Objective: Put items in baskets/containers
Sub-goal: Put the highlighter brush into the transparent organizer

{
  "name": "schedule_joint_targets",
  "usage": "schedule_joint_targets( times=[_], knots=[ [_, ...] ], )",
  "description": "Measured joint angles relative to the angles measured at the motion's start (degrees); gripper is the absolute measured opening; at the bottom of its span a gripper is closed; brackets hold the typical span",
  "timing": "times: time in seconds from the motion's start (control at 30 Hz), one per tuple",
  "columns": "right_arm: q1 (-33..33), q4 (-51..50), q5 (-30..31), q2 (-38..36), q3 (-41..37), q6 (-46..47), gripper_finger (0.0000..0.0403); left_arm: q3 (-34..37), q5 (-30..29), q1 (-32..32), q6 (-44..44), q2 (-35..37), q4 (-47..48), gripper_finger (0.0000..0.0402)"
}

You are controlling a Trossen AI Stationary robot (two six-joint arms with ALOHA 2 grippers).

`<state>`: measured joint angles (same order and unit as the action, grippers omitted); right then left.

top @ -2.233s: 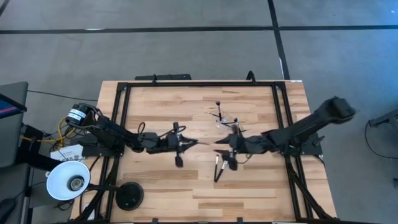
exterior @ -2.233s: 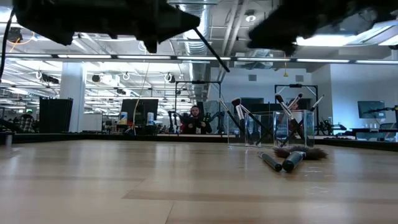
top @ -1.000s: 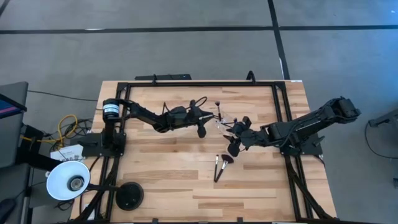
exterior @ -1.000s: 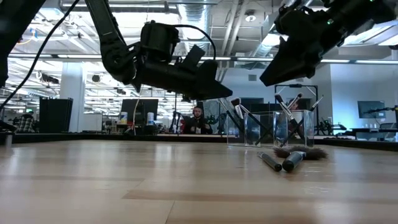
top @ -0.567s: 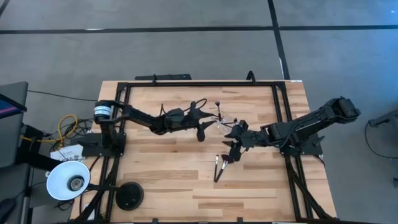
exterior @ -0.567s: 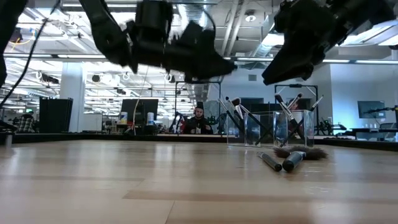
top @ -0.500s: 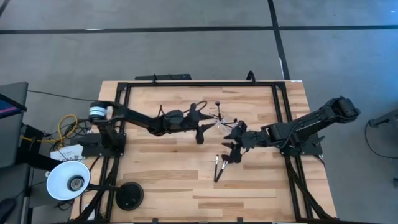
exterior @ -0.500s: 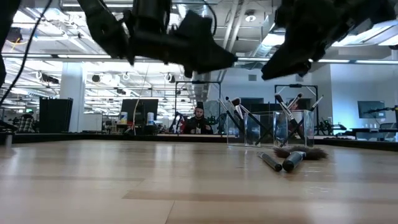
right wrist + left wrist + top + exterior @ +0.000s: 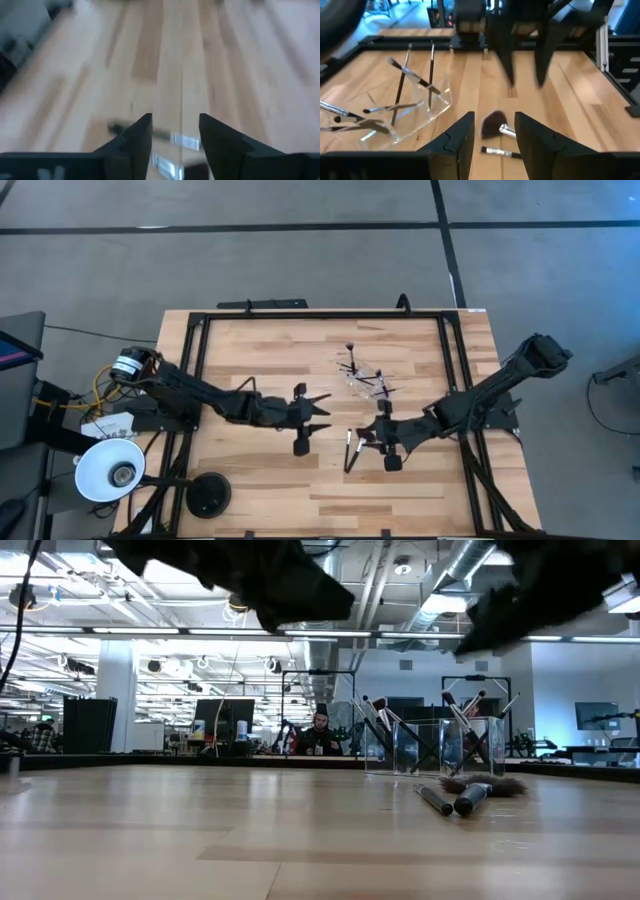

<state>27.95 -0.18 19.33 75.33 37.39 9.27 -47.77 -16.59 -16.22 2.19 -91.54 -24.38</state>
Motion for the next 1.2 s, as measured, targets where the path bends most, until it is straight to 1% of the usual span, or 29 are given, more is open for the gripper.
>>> schedule_joint_targets(
  times=[0.1,0.23,0.33,0.43,0.53,0.67,0.87,0.97,1.07,1.2],
  knots=[
    [0.7,-0.48,-0.01,4.33,-0.12,2.73,0.0182,0.0,-2.68,-2.31,0.33,0.78,-0.05,0.0136],
    [0.7,-0.41,-0.29,11.96,-0.16,4.2,0.0215,0.0,-3.05,-4.51,1.62,1.13,0.19,0.0136],
    [0.7,2.04,-0.32,16.76,-0.18,3.29,0.0226,0.0,-3.05,-5.22,1.45,1.2,0.34,0.0136],
    [0.27,4.33,-1.34,20.3,-0.18,2.39,0.0225,0.0,-3.12,-5.2,1.41,1.2,0.37,0.0136],
    [-0.47,7.1,-3.86,22.72,-0.13,2.34,0.0215,0.0,-3.16,-5.15,1.38,1.2,0.39,0.0136],
    [-0.7,9.26,-4.83,24.85,0.06,3.9,0.019,0.0,-3.14,-5.04,1.36,1.2,0.39,0.0136],
    [-0.55,8.84,-5.08,23.81,0.0,11.3,0.0121,0.0,-3.14,-4.99,1.34,1.2,1.14,0.0136],
    [0.02,9.0,-4.96,22.86,-0.22,12.07,0.0094,0.0,-3.14,-4.99,1.34,1.2,2.57,0.0136],
    [0.27,9.21,-5.0,22.69,-0.29,11.92,0.0083,0.54,-3.14,-4.99,1.43,1.2,2.7,0.0136],
    [0.19,9.87,-4.74,22.67,-0.27,12.18,0.009,2.74,-3.14,-4.99,3.05,1.2,2.83,0.0136]
  ],
)
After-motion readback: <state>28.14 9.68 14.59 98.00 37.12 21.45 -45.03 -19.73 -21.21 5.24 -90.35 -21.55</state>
